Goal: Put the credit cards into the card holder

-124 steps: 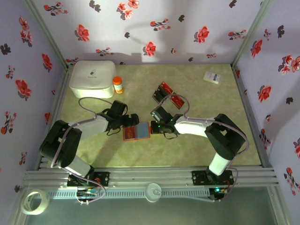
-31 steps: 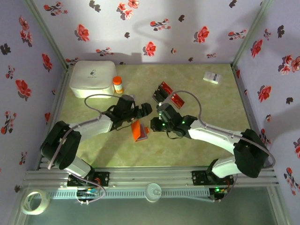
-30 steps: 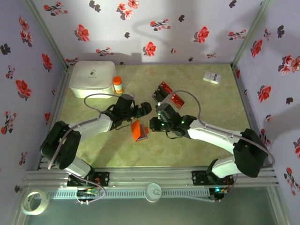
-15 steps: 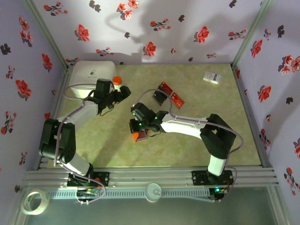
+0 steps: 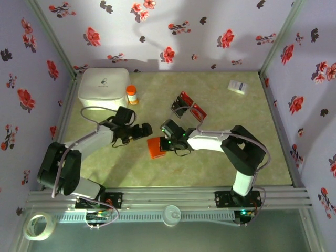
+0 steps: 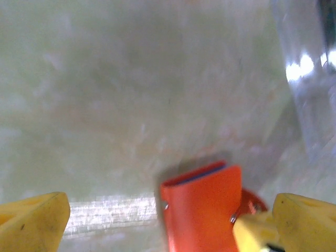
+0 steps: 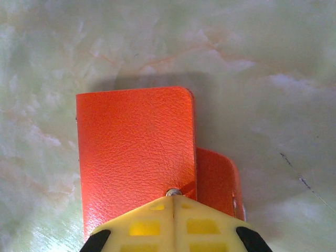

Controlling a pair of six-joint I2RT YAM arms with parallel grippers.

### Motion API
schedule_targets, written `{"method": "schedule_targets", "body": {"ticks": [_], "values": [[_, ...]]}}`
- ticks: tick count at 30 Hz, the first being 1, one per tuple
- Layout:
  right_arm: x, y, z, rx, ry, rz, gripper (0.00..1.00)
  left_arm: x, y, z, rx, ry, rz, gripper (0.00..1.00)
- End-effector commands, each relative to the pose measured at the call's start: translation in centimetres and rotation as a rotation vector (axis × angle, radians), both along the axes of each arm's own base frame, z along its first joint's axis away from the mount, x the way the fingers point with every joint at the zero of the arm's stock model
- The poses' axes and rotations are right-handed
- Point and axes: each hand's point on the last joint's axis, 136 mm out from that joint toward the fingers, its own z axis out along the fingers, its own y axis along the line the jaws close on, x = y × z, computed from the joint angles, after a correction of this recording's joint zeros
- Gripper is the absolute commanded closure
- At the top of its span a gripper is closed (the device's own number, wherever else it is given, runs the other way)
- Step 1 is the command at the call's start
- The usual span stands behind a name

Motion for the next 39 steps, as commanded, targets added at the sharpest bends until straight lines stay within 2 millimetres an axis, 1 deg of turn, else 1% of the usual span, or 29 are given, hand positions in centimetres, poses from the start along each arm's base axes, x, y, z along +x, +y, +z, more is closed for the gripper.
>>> {"method": "schedule_targets", "body": {"ticks": [1,4,8,17,21,23,26,28,30,31,33,35,39], "values": [[-0.2,-0.3,-0.6,0.007,0.022,-0.017,0.98,-1.3,0.3,-0.6,0.093,-0.023,-0.068,0.00],[-0.3,-0.4,-0.8,0.005,0.024,-0.019,0.99,-1.8,0.0,-1.5,0.146,-0.020,-0.100,0.00],[-0.4,-0.5,-0.9,0.003,0.028,-0.018,0.99,-2.3,-0.1,-2.4,0.173,-0.013,-0.118,0.00],[-0.6,-0.8,-1.0,0.001,0.031,-0.024,0.99,-3.2,0.3,-4.5,0.221,0.020,-0.136,0.00],[-0.6,-0.6,-0.9,0.012,0.039,-0.023,0.99,-3.5,0.4,-5.5,0.244,0.035,-0.155,0.00],[-0.5,-0.3,-0.5,0.024,0.042,-0.018,0.99,-3.6,0.4,-5.8,0.270,0.040,-0.166,0.00],[0.2,-0.5,1.3,0.047,0.021,-0.025,0.98,-3.9,0.7,-6.1,0.338,0.040,-0.190,0.00],[1.0,-1.3,3.1,0.057,-0.012,-0.041,0.97,-4.0,1.0,-6.3,0.393,0.044,-0.206,0.00],[1.7,-2.4,4.4,0.043,-0.036,-0.056,0.96,-4.2,1.4,-6.6,0.446,0.054,-0.220,0.00],[2.0,-3.0,4.6,0.026,-0.040,-0.059,0.96,-4.3,1.6,-6.7,0.470,0.057,-0.228,0.00],[2.3,-3.9,4.9,-0.001,-0.038,-0.058,0.94,-4.5,1.8,-6.9,0.504,0.065,-0.236,0.00],[2.5,-4.4,4.6,-0.026,-0.032,-0.056,0.91,-4.7,2.0,-7.2,0.524,0.073,-0.239,0.00],[2.3,-3.9,4.0,-0.041,0.001,-0.012,0.79,-4.9,2.1,-7.5,0.533,0.080,-0.241,0.00]]}}
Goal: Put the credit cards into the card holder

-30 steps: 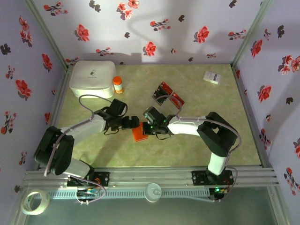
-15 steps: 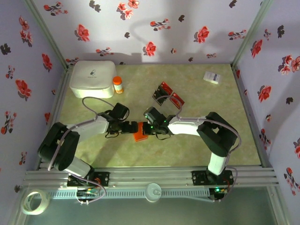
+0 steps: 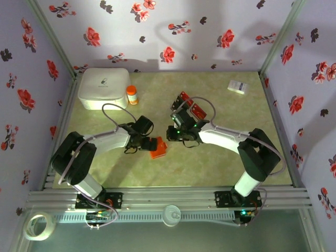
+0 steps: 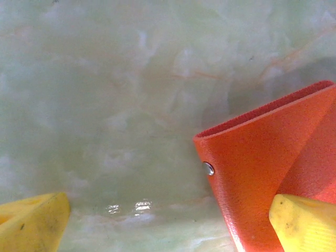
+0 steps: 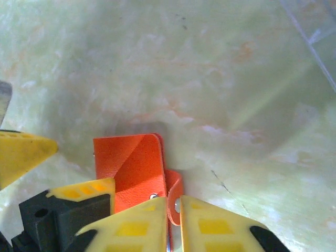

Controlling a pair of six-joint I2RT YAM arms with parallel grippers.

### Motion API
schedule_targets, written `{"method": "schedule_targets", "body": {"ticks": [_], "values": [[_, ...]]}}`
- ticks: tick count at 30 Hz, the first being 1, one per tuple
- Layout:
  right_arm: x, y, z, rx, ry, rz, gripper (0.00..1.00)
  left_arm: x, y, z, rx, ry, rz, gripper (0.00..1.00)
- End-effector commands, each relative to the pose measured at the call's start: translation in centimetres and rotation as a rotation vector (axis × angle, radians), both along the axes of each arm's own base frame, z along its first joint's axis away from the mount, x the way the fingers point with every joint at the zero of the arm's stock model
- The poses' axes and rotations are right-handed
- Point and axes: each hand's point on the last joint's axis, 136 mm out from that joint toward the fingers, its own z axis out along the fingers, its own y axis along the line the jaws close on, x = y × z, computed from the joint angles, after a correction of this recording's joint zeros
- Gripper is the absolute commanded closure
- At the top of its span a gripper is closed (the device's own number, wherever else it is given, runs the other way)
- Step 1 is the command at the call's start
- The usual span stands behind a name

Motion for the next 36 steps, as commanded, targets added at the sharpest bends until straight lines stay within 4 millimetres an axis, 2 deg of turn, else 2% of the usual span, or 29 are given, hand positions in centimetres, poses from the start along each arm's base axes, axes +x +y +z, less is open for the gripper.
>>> {"method": "schedule_targets", "body": {"ticks": [1,5,10,14,23,30,36], "values": [[-0.7,0.0,-0.9,-0.053,0.043,0.062,0.75,-2.0,2.7,-2.7,0.153,0.075,-0.024,0.00],[-0.7,0.8,-1.4,-0.050,0.067,0.089,0.69,-2.1,2.8,-2.8,0.156,0.078,-0.026,0.00],[-0.9,1.9,-2.0,-0.066,0.083,0.125,0.69,-2.1,2.8,-2.8,0.158,0.077,-0.029,0.00],[-0.8,1.9,-2.8,-0.096,0.090,0.135,0.71,-2.2,2.9,-2.9,0.158,0.078,-0.027,0.00],[-1.4,1.3,-4.3,-0.133,0.119,0.139,0.80,-2.3,2.9,-3.0,0.154,0.076,-0.027,0.00],[-1.4,1.2,-4.5,-0.131,0.118,0.133,1.00,-2.3,2.9,-3.0,0.153,0.074,-0.027,0.00],[-1.7,2.6,-3.5,-0.033,0.132,0.135,1.00,-2.3,2.9,-3.0,0.151,0.072,-0.026,0.00]]}}
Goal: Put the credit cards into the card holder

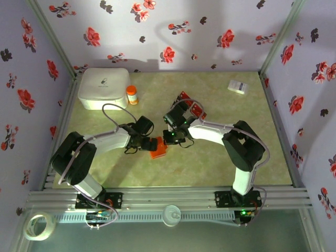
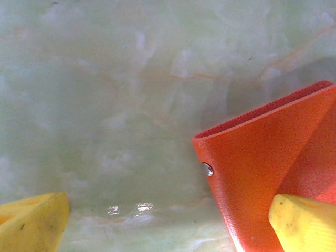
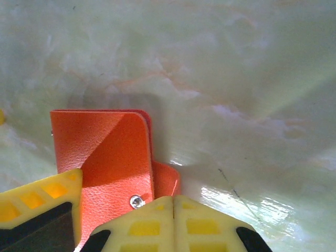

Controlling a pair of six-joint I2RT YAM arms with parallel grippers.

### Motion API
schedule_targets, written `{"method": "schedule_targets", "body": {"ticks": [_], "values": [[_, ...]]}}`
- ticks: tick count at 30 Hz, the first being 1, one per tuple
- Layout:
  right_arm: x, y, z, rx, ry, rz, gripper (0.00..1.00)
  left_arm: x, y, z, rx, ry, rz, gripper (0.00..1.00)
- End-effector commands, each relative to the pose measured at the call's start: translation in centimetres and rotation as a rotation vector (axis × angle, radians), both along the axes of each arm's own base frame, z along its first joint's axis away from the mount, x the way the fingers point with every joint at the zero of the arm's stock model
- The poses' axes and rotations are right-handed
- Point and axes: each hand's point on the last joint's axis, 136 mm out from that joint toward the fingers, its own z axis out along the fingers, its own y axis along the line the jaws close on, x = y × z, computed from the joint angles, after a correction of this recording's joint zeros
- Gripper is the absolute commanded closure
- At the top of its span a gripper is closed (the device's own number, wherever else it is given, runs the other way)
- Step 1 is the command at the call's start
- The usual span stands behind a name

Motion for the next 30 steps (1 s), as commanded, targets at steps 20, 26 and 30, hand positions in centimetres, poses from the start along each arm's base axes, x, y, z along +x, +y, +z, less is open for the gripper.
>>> {"method": "schedule_targets", "body": {"ticks": [20,26,30], "values": [[-1.1,3.5,-1.0,0.135,0.079,0.001,1.00,-2.3,2.8,-3.0,0.145,0.074,-0.030,0.00],[-1.9,2.9,-2.1,0.113,0.096,-0.004,1.00,-2.3,2.9,-3.0,0.144,0.073,-0.029,0.00],[-2.9,2.0,-3.3,0.083,0.110,-0.006,1.00,-2.3,2.9,-3.0,0.144,0.072,-0.029,0.00]]}}
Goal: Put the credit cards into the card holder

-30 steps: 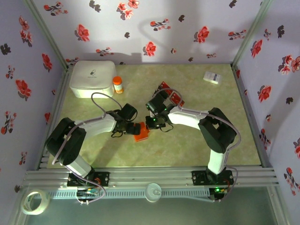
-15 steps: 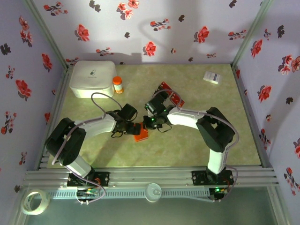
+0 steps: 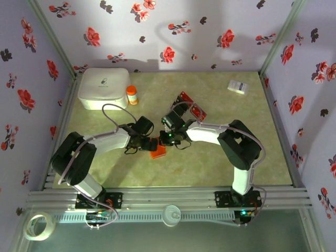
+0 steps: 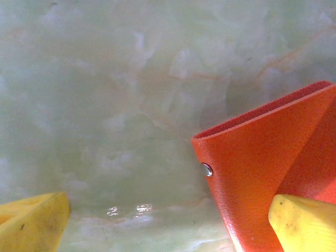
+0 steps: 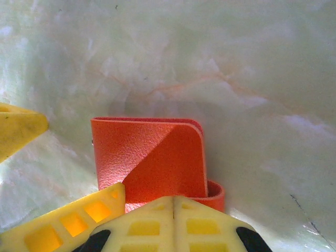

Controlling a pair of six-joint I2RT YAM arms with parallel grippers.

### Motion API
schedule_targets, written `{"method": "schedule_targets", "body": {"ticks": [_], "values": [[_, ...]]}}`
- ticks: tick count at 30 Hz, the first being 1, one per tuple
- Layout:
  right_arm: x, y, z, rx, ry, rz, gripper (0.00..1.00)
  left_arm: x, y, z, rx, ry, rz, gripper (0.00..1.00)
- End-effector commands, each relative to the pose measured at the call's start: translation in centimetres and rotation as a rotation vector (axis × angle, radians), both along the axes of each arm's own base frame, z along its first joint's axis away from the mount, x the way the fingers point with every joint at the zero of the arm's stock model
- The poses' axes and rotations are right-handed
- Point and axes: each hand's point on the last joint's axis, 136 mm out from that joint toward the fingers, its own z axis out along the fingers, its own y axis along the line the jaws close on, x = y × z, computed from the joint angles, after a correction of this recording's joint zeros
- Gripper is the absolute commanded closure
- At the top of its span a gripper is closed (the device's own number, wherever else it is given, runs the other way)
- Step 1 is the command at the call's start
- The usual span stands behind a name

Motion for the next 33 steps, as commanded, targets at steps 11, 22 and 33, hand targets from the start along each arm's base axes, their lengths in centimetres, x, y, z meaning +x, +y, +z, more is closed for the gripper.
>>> {"method": "schedule_targets", "body": {"ticks": [11,22,33], "values": [[-4.0,-3.0,-5.2,-0.090,0.053,-0.024,1.00,-2.3,2.9,-3.2,0.151,0.082,-0.025,0.00],[-5.5,-5.4,-7.9,-0.145,0.027,-0.048,1.00,-2.4,3.0,-3.4,0.158,0.089,-0.025,0.00],[-8.7,-8.7,-11.7,-0.230,-0.001,-0.069,1.00,-2.4,3.0,-3.5,0.163,0.093,-0.024,0.00]]}}
